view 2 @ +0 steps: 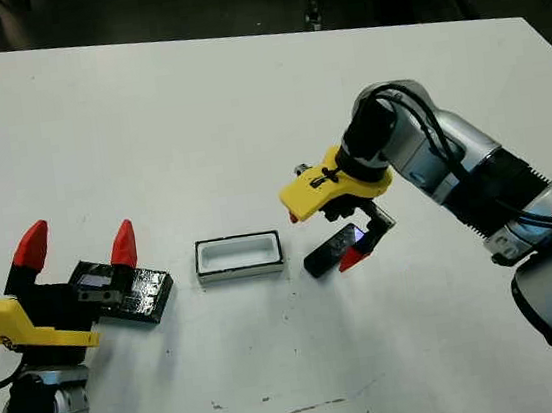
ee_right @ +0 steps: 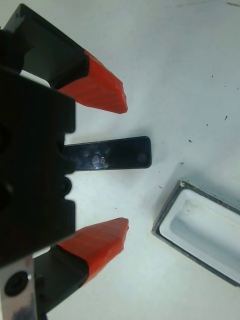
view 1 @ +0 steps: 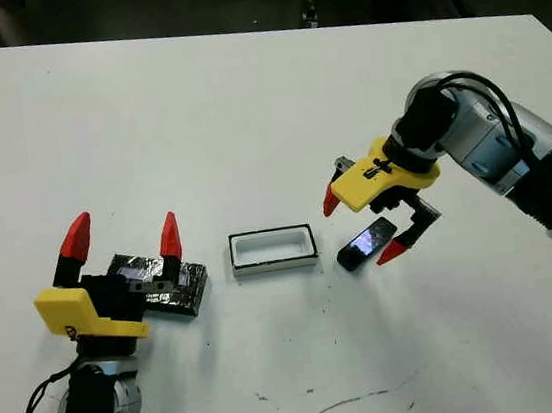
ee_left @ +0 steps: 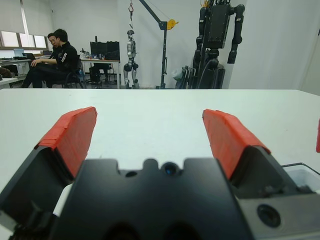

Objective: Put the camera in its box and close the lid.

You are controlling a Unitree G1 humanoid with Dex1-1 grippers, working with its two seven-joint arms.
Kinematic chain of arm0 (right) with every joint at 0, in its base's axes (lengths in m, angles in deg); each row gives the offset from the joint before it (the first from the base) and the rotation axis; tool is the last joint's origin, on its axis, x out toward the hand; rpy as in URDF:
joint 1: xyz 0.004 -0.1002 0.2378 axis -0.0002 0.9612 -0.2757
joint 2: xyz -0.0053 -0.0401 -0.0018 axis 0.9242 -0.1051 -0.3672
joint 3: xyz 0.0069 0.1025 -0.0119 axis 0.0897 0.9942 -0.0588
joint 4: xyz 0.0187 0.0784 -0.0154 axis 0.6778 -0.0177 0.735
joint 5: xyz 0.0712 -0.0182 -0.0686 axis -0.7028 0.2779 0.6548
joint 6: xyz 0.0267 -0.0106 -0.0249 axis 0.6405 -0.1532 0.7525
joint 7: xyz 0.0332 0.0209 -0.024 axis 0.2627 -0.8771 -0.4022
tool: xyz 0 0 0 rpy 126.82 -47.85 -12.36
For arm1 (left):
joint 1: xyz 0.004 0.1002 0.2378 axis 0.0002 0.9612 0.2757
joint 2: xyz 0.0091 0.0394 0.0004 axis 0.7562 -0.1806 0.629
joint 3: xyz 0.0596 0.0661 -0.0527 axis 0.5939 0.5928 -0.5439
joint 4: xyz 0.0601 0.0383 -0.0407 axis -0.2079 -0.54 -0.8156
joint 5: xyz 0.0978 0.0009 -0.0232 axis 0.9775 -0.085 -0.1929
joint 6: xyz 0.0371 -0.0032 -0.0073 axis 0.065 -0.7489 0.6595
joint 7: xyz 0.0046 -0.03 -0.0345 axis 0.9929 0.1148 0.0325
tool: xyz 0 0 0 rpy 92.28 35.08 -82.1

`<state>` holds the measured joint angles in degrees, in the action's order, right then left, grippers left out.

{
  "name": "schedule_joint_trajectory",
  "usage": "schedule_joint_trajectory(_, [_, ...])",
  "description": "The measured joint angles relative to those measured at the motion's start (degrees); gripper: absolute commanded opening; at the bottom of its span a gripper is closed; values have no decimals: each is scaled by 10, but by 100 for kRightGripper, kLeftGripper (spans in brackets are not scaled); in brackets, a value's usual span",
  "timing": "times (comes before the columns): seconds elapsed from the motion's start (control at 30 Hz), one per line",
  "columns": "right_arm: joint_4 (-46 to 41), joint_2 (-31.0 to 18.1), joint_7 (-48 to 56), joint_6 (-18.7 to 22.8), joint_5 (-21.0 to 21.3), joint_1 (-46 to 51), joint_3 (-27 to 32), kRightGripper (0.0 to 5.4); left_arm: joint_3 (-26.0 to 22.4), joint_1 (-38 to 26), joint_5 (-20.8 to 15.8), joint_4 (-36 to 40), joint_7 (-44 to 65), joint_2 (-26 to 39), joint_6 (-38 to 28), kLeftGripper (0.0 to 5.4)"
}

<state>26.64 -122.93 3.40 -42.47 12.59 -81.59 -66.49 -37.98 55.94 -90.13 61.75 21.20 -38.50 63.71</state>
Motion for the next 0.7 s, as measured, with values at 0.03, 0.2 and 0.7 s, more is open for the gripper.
schedule_joint_trajectory(0.03, [0,0,0,0,0,3,0,540,0,0,0,0,0,0,0,539])
schedule_joint_trajectory(0.2, [0,1,0,0,1,14,0,536,0,0,-2,0,2,0,0,540])
schedule_joint_trajectory(0.7, [2,18,0,-8,33,34,5,506,2,6,-2,3,2,0,0,540])
